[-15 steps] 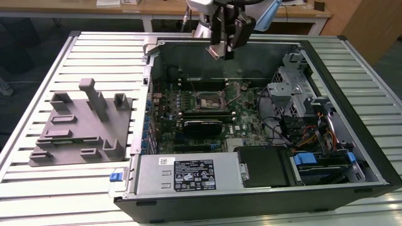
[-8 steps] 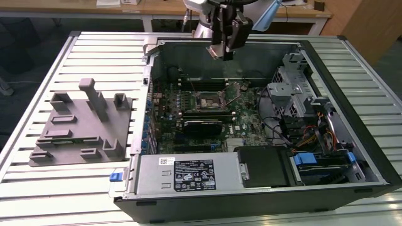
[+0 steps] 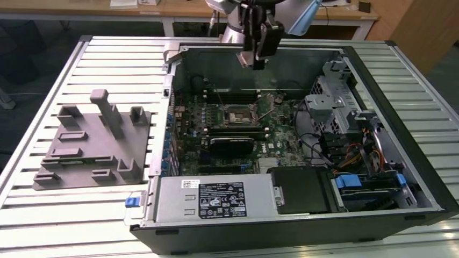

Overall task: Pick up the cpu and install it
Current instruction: 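Place the cpu into insertion slot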

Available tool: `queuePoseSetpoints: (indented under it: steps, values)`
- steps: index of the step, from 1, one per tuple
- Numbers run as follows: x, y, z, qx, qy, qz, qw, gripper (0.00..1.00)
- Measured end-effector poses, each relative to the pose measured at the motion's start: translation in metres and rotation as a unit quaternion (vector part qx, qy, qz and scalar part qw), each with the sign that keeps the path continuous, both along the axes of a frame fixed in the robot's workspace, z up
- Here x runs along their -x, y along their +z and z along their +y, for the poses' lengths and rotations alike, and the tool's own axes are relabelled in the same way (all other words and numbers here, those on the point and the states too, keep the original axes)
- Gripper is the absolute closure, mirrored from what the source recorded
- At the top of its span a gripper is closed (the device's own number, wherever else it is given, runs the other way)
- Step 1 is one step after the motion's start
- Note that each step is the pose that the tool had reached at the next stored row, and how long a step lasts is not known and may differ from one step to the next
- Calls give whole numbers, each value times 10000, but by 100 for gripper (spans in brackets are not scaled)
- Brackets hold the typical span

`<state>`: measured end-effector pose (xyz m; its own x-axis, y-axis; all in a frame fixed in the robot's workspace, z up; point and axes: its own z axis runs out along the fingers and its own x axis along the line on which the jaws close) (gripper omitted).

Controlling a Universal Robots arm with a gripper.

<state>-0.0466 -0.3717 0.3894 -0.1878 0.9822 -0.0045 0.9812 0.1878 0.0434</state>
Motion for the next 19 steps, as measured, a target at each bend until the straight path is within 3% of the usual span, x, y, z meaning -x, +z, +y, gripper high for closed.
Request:
queuePoseSetpoints:
  steps: [4,11,19]
  values:
    - [0,-3,2,0,-300,0,9996,46]
    - [2,-33,18,1,-708,1,9975,46]
    - [7,-163,177,0,-771,-3,9970,46]
